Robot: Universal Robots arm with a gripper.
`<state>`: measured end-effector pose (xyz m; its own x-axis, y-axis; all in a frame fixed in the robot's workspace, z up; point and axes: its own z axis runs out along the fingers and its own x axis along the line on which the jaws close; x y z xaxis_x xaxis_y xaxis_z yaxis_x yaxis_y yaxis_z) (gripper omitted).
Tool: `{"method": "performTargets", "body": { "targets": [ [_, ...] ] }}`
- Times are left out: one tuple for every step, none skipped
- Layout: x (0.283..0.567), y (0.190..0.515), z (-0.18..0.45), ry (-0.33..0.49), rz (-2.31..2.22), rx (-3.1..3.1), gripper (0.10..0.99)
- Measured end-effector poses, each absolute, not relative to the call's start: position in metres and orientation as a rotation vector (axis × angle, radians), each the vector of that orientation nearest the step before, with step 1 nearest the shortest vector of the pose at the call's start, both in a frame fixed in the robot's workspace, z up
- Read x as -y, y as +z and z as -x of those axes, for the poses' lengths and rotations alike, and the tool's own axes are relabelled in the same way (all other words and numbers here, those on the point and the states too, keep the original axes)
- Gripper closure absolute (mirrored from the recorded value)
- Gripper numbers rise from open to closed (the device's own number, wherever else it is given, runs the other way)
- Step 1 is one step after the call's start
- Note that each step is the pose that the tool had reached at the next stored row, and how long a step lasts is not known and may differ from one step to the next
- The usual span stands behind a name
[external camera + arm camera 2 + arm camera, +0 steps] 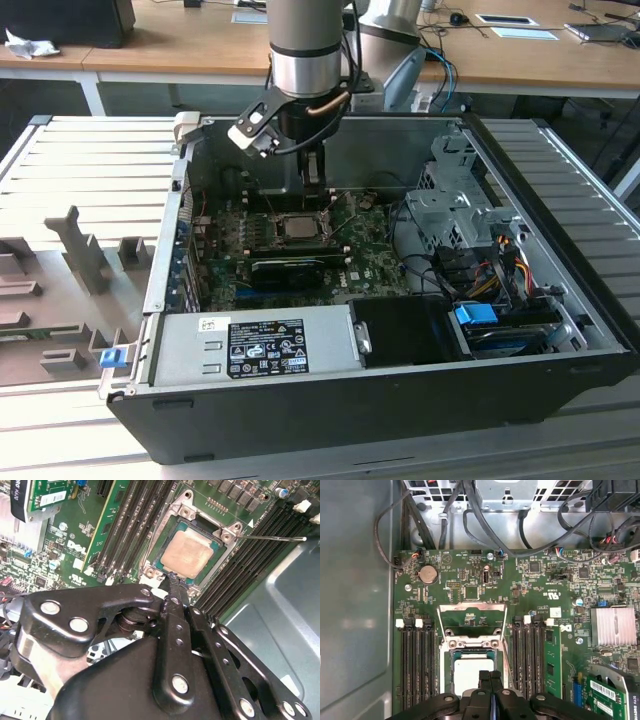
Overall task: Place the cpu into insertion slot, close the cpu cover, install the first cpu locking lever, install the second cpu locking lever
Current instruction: 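Close the cpu cover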
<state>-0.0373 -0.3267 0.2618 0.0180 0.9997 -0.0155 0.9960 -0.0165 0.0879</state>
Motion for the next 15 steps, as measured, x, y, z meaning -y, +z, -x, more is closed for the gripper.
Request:
{"method": "performTargets", "body": {
  "targets": [
    [0.3266,0.2623,0.0372,0.077,-2.187,-2.150,0.980],
    [0.3265,0.2627,0.0372,0.076,-2.187,-2.149,0.980],
    [0.3265,0.2632,0.0368,0.076,-2.186,-2.149,0.980],
    [0.3265,0.2637,0.0362,0.075,-2.186,-2.149,0.980],
    [0.3265,0.2641,0.0356,0.075,-2.186,-2.149,0.980],
    [0.3265,0.2647,0.0348,0.075,-2.186,-2.149,0.980],
    [0.3265,0.2655,0.0343,0.075,-2.186,-2.149,0.980],
    [0.3264,0.2669,0.0342,0.075,-2.186,-2.149,0.980],
    [0.3264,0.2679,0.0340,0.075,-2.186,-2.149,0.980],
    [0.3264,0.2688,0.0339,0.075,-2.186,-2.149,0.980],
    [0.3264,0.2702,0.0337,0.075,-2.186,-2.149,0.980],
    [0.3264,0.2709,0.0332,0.075,-2.186,-2.149,0.980],
    [0.3264,0.2710,0.0326,0.075,-2.186,-2.149,0.980],
    [0.3264,0.2711,0.0321,0.075,-2.186,-2.149,0.980],
    [0.3264,0.2711,0.0318,0.074,-2.186,-2.149,0.980]
  ]
}}
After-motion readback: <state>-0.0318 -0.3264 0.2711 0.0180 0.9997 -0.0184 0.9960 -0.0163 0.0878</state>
